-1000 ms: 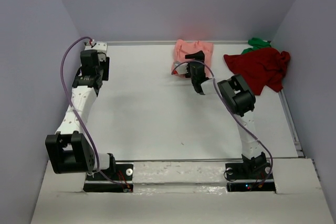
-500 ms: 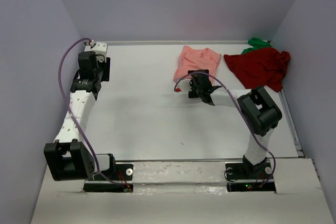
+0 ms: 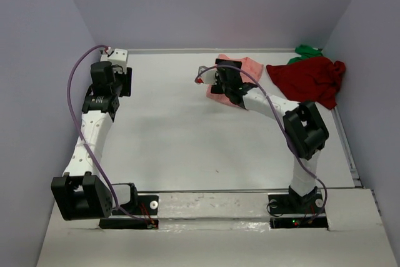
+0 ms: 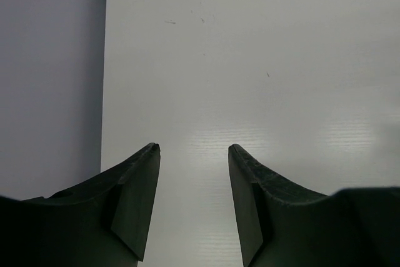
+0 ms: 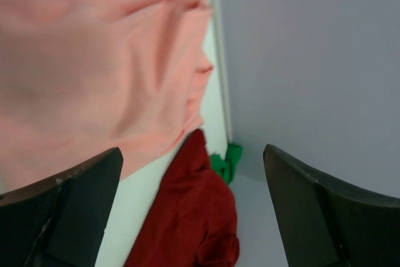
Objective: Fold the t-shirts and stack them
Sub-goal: Fold the tshirt
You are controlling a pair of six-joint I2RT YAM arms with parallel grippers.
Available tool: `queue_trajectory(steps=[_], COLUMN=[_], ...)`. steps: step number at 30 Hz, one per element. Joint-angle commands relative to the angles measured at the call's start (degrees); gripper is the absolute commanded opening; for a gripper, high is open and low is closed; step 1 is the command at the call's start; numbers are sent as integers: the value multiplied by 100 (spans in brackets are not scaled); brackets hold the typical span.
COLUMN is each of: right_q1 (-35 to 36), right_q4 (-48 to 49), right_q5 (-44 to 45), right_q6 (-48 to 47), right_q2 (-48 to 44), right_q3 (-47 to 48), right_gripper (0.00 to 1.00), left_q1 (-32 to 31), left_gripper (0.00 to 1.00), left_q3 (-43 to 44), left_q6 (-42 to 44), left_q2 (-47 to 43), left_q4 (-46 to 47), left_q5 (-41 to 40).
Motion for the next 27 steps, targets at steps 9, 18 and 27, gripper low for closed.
queue_trajectory(steps=[9,18,27], right_q1=[-16,-16,-16], right_q4=[2506,2911,3138], right_q5=[996,961,926], right_q6=[-1435,-1515,-1400], right_q2=[2408,3138,3024], right_q3=[2001,1590,1369], right_gripper=[100,100,100], left_q1=[33,33,33], left_gripper=[60,60,60], left_q3=[-141,-290,-308], left_q6=[18,35,27], left_q2=[-166,-140,-87], left_q4=[188,258,302], left_q5=[223,381,390])
